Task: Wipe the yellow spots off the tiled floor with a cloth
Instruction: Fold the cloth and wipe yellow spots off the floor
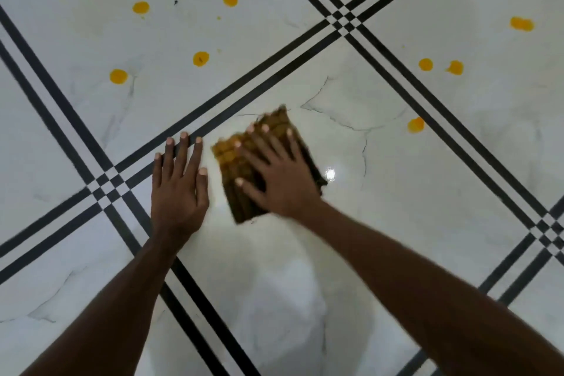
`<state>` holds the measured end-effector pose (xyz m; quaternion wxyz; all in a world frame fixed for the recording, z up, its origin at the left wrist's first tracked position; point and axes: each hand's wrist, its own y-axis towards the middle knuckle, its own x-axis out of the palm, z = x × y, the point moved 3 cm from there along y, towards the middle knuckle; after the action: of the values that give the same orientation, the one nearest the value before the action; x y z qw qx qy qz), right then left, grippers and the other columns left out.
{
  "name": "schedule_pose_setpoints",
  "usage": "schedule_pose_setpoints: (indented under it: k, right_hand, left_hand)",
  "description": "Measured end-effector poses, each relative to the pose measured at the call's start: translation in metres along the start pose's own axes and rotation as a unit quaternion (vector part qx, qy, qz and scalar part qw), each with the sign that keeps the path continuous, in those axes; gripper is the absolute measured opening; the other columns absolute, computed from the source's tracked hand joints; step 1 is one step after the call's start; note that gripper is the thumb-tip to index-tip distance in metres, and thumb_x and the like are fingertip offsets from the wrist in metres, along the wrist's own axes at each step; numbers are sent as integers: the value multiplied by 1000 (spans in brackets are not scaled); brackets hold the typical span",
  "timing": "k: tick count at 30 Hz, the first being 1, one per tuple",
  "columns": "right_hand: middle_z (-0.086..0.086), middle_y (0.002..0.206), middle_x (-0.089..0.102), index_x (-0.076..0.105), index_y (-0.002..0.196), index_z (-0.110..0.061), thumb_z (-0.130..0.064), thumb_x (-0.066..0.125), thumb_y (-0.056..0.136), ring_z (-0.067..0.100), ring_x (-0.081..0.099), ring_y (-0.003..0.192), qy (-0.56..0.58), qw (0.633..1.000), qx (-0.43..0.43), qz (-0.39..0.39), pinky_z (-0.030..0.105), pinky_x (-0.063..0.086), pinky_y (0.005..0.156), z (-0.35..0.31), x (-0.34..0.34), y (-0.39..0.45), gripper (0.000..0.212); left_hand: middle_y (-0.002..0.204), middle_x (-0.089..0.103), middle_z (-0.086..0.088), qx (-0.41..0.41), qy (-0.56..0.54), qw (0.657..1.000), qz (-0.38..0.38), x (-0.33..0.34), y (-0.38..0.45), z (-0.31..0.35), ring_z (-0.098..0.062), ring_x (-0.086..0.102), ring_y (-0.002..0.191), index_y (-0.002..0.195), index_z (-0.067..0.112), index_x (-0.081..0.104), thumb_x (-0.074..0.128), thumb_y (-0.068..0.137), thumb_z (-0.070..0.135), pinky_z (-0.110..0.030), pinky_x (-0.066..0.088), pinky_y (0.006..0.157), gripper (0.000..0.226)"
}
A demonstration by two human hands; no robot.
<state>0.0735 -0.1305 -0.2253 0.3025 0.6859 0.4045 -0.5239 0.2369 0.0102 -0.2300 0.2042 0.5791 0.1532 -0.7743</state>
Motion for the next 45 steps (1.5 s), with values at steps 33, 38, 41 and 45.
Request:
schedule_pose_setpoints:
  k: [33, 38, 41, 45]
  right_hand:
    - [-2, 177, 10, 20, 167, -32, -58, 31, 108, 24, 2, 164, -78, 997, -3, -19, 57, 5, 131, 129, -38, -64, 65]
    - [2, 175, 20, 27, 165, -32, -63, 28, 105, 29, 15, 163, -74, 970, 223, 63, 64, 14, 128, 232, -66, -47, 67]
    - [7, 174, 22, 29, 165, -27, -59, 24, 106, 36, 15, 162, -49, 950, 301, 74, 62, 3, 128, 204, -57, 20, 67]
    - [2, 176, 15, 22, 166, -28, -54, 29, 109, 29, 6, 164, -64, 995, 68, 34, 57, 3, 131, 115, -32, -17, 63]
  left_hand:
    - [177, 11, 2, 160, 9, 987, -19, 46, 98, 130, -25, 1, 165, 167, 26, 19, 27, 110, 37, -55, 14, 131, 59]
    - [177, 9, 3, 155, -1, 988, -20, 47, 99, 131, -24, -1, 165, 168, 27, 17, 26, 109, 38, -54, 11, 132, 60]
    - [177, 10, 3, 156, 3, 988, -16, 48, 101, 129, -24, -1, 165, 167, 27, 17, 25, 109, 38, -53, 10, 132, 60]
    - [177, 14, 0, 163, 6, 986, -18, 50, 99, 128, -26, 2, 165, 166, 23, 25, 25, 109, 38, -55, 13, 131, 59]
